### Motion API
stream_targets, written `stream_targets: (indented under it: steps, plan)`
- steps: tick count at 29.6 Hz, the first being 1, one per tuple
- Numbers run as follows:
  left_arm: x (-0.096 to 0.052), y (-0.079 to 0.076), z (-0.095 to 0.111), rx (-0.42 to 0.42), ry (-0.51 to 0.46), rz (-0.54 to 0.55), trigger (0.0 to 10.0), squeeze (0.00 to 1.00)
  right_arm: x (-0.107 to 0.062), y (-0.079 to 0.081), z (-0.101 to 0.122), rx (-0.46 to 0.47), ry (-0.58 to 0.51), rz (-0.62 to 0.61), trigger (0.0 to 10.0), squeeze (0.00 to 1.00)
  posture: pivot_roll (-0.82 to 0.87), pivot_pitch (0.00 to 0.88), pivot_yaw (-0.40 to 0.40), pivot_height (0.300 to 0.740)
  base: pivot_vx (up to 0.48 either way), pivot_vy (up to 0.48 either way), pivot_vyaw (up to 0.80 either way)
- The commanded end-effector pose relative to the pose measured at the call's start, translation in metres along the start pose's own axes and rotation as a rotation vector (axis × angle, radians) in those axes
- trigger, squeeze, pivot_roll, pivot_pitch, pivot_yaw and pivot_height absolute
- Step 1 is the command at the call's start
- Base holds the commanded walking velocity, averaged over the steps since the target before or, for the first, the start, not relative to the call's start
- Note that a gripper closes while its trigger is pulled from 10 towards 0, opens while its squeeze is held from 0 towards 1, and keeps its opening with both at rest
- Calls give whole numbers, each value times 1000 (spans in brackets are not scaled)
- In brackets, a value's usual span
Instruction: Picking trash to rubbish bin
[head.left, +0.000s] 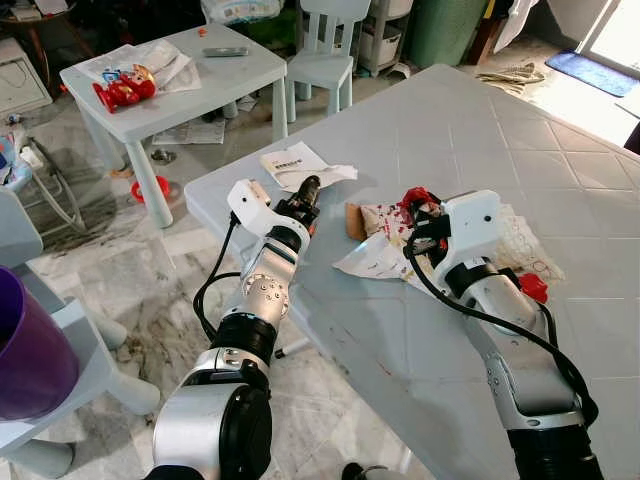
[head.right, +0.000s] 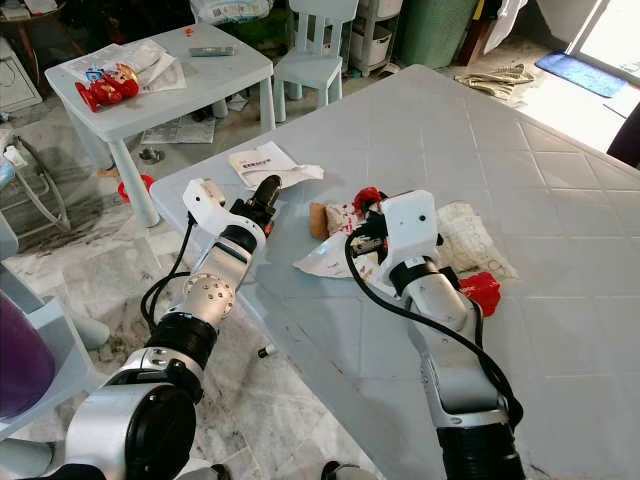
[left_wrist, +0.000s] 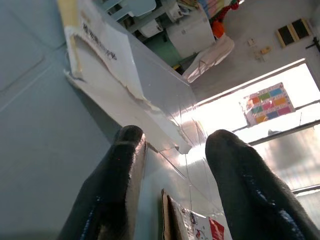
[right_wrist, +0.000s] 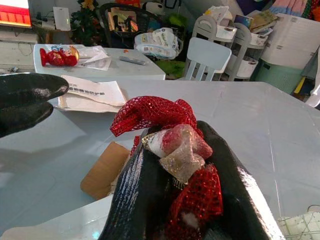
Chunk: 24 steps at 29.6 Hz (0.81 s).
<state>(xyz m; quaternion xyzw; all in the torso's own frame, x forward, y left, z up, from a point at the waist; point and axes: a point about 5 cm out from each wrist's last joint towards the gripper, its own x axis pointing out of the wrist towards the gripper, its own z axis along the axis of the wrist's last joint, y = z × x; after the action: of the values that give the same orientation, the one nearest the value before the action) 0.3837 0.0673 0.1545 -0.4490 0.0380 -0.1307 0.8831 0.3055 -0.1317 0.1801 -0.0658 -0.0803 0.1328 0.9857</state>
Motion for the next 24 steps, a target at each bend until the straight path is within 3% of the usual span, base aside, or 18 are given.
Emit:
stream_targets:
  steps: [1,11,12,13,14,15,16,17,18,20,21,24]
  plan:
    - [3,-21,-5,59,5,-88,0,0,-1,-1,3,-3,-12,-11,0,0,-51,134,-81,740,0,0,0]
    - [-13,-34,8,262,-60,-189,0,0,0,1,3,2,-15,-6,0,0,-36,128,-79,740,0,0,0]
    - [-16,-37,10,323,-79,-206,0,0,0,1,3,2,-15,-6,0,0,-36,128,-79,740,0,0,0]
    - [-16,-37,10,323,-79,-206,0,0,0,1,3,2,-15,-6,0,0,-36,128,-79,740,0,0,0]
    - [-21,-38,14,424,-105,-213,0,0,1,1,3,2,-16,-5,0,0,-36,128,-79,740,0,0,0]
    - [-23,-38,15,472,-107,-218,667,0,1,1,3,2,-17,-5,0,0,-36,128,-79,740,0,0,0]
    - [-23,-38,15,472,-107,-218,667,0,1,1,3,2,-17,-5,0,0,-36,128,-79,740,0,0,0]
    - [-26,-36,14,504,-100,-230,3490,0,1,1,3,2,-18,-4,0,0,-28,123,-81,740,0,0,0]
    - [-27,-35,14,522,-96,-233,3020,0,2,1,3,2,-19,-3,0,0,-27,122,-81,740,0,0,0]
    - [-27,-34,14,533,-93,-235,3020,0,2,1,3,2,-19,-3,0,0,-27,122,-81,740,0,0,0]
    - [-28,-34,14,540,-90,-237,0,0,3,1,3,2,-20,-2,0,0,-27,122,-81,740,0,0,0]
    - [-32,-39,8,574,-70,-276,0,0,3,1,4,1,-24,-1,0,0,-30,116,-80,740,0,0,0]
